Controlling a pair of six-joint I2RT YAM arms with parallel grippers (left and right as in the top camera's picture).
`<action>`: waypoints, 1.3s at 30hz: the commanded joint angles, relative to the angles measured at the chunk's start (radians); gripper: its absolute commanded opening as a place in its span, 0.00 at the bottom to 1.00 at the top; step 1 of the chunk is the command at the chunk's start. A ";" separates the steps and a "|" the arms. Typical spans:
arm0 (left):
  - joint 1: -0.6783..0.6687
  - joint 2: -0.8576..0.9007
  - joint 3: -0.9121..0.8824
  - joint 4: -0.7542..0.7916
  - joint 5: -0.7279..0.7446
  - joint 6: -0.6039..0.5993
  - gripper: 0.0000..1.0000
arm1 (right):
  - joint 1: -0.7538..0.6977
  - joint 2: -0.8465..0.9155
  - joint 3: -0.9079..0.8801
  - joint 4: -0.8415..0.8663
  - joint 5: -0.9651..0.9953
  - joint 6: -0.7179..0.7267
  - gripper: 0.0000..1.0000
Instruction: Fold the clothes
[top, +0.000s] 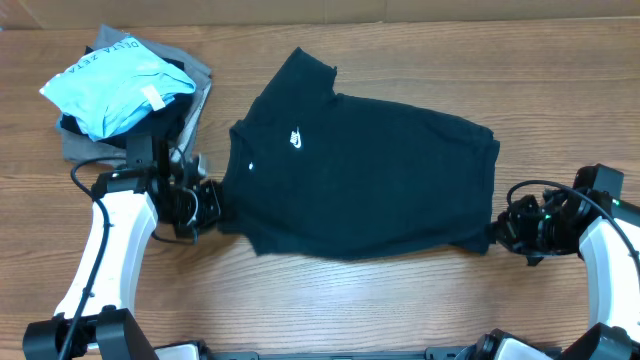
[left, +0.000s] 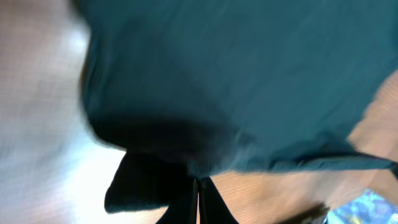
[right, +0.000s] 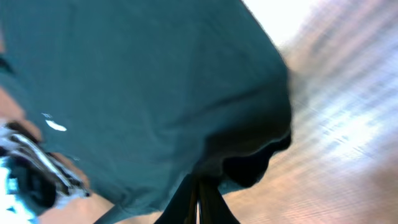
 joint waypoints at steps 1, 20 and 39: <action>0.003 -0.012 0.020 0.098 0.111 -0.033 0.04 | 0.003 -0.013 0.021 0.060 -0.068 0.075 0.04; -0.037 -0.003 0.020 0.535 0.105 -0.117 0.05 | 0.011 0.045 0.020 0.326 0.057 0.213 0.04; -0.085 0.159 0.020 0.693 0.058 -0.131 0.39 | 0.043 0.149 0.020 0.498 0.038 0.119 0.84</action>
